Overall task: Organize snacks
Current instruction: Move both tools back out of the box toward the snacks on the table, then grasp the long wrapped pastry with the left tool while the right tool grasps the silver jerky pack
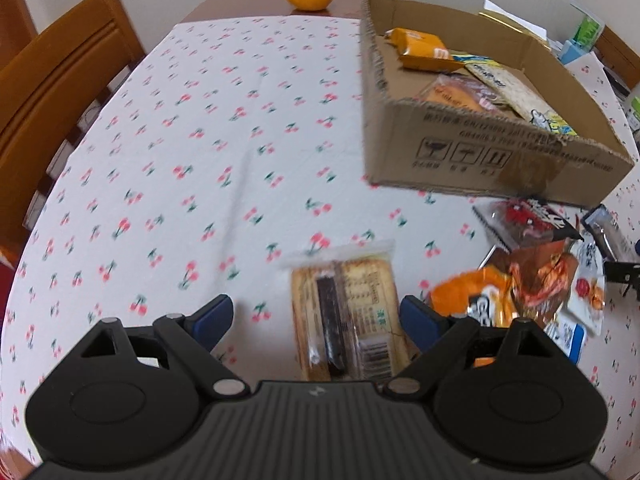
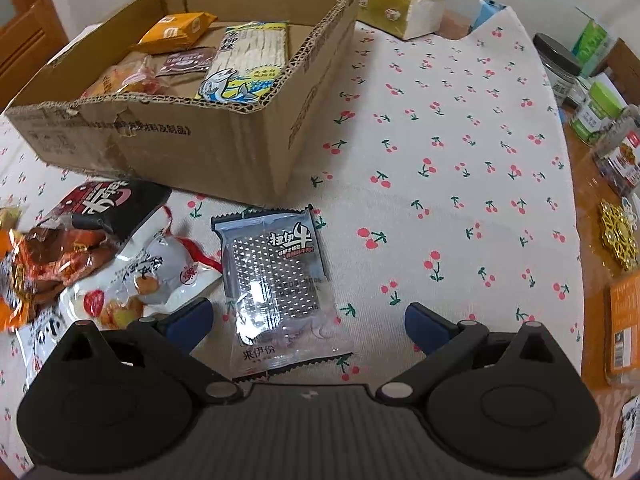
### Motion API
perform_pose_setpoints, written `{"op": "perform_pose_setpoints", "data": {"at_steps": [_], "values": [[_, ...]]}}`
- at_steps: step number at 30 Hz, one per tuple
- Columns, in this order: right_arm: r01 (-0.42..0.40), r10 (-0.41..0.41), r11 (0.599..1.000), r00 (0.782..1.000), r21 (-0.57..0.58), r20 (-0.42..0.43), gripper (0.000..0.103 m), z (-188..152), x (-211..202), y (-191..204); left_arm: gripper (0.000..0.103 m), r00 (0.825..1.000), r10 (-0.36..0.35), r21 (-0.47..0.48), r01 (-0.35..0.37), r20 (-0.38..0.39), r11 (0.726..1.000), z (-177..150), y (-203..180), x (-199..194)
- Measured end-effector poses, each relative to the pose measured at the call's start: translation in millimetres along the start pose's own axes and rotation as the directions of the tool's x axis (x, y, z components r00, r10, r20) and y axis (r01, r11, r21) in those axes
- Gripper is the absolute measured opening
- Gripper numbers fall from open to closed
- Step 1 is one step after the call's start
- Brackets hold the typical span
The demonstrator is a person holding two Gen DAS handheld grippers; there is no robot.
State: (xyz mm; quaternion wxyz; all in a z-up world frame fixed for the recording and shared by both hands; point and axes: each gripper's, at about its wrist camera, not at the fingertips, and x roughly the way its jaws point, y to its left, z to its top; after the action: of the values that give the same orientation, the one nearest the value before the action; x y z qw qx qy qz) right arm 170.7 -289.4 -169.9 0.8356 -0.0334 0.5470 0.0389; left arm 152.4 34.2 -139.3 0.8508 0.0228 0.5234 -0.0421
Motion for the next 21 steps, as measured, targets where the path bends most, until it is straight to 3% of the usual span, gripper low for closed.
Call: {"op": "perform_pose_setpoints", "data": {"at_steps": [8,12,21], "values": [[0.044,-0.044,0.999,0.999,0.019,0.014,0.103,3.2,1.0,-18.5,0.095,1.0,0.012,0.011,-0.012,-0.026,1.0,-13.3,-3.5,6.9],[0.014,-0.013,1.0,0.999,-0.02,0.04,0.103,4.0,3.0,-18.9,0.103,0.999,0.018,0.014,-0.018,-0.029,1.0,-14.5,-6.2,9.7],[-0.048,0.062,0.984,0.995,-0.169,0.081,0.1,16.7,10.0,-10.1,0.103,1.0,0.01,0.011,-0.01,0.004,1.0,-17.2,-4.2,9.6]]}}
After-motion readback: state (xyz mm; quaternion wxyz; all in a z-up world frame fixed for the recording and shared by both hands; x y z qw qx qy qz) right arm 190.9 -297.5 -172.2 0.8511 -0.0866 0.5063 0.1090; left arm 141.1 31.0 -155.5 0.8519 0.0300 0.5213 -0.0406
